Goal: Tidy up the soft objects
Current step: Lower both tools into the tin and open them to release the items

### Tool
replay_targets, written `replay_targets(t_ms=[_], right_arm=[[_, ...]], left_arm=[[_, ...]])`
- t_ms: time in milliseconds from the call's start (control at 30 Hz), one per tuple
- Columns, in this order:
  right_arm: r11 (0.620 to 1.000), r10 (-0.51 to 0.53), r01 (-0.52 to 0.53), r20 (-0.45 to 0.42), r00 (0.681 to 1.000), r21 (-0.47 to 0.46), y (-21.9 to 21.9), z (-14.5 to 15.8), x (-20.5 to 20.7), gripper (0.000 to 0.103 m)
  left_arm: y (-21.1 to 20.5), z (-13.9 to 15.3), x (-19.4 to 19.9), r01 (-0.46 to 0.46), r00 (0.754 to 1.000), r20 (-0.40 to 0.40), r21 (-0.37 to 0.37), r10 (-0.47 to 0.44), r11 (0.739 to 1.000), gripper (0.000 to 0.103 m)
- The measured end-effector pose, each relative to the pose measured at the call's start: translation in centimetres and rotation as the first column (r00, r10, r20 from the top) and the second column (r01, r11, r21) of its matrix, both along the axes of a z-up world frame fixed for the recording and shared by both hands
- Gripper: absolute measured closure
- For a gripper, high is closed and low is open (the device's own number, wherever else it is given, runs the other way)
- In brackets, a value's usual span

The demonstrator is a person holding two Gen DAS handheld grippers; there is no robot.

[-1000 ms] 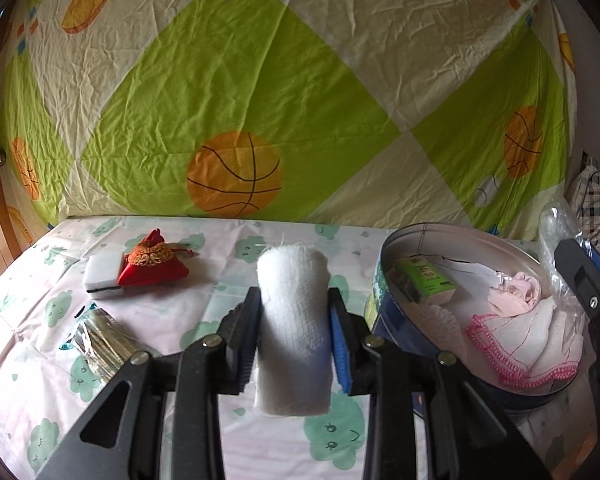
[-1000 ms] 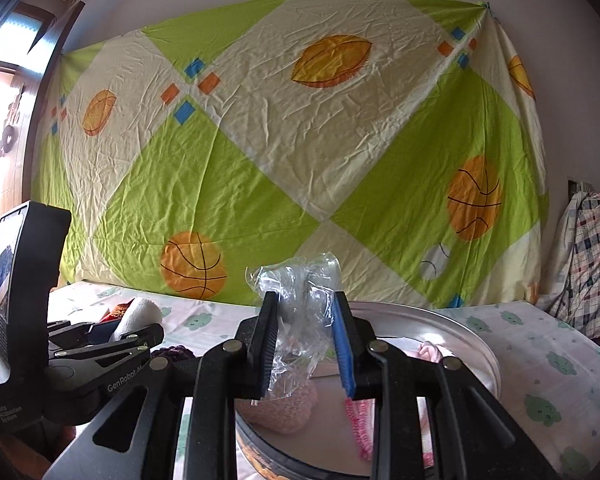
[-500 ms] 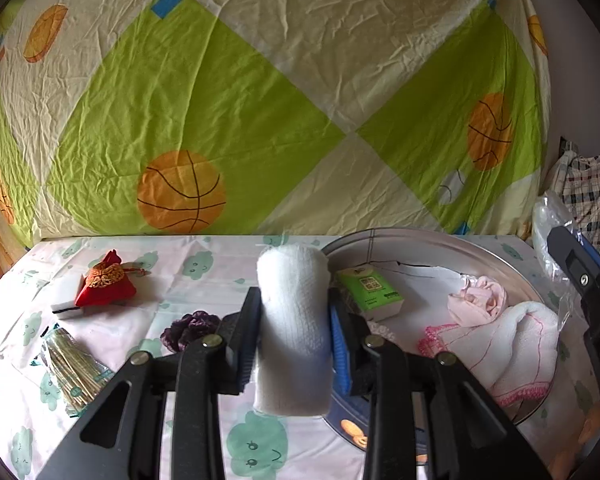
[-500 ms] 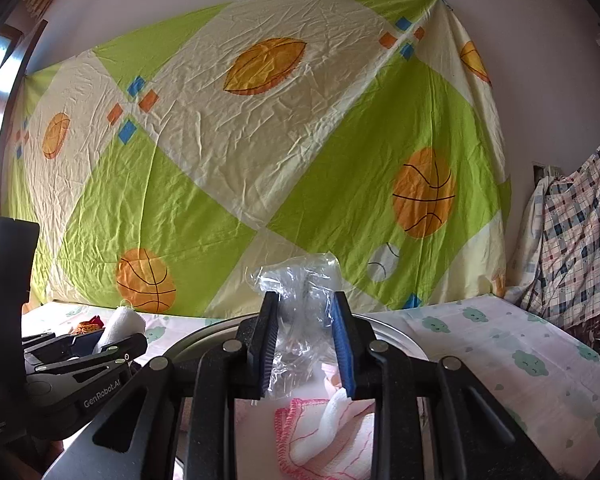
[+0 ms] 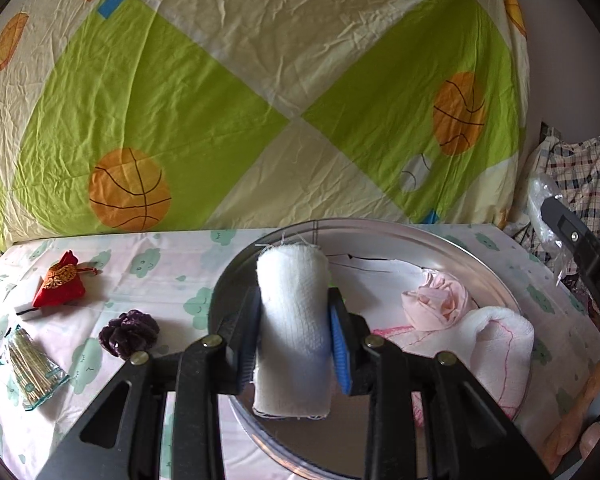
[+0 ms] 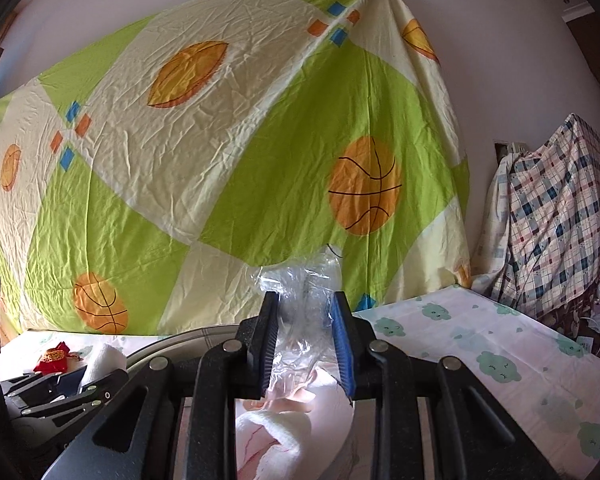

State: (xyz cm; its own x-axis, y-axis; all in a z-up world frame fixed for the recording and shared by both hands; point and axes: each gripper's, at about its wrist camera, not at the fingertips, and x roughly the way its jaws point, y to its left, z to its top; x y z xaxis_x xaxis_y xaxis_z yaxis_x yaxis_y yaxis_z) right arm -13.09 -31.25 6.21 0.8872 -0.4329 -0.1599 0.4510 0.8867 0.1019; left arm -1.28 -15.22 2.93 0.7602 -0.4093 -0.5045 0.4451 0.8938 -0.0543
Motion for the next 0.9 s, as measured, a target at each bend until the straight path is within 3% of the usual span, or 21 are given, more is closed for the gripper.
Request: replay_targets(t_ms=[433, 900], right_arm=[[0.998, 0.038, -0.033, -0.114, 0.993, 0.047, -2.0, -1.3, 2.9, 0.074], [0.989, 0.121, -0.097, -0.221, 0.968, 0.115, -1.7, -3.1, 5.3, 0.074]], left_arm=[[-4.5, -1.5, -0.2, 0.045, 0.996, -0.075, 0.046, -0.041, 0.998, 0.072], [-5.0, -2.7, 0.2, 0.031, 0.995, -0.100, 0.120, -0.019, 0.992, 0.072]])
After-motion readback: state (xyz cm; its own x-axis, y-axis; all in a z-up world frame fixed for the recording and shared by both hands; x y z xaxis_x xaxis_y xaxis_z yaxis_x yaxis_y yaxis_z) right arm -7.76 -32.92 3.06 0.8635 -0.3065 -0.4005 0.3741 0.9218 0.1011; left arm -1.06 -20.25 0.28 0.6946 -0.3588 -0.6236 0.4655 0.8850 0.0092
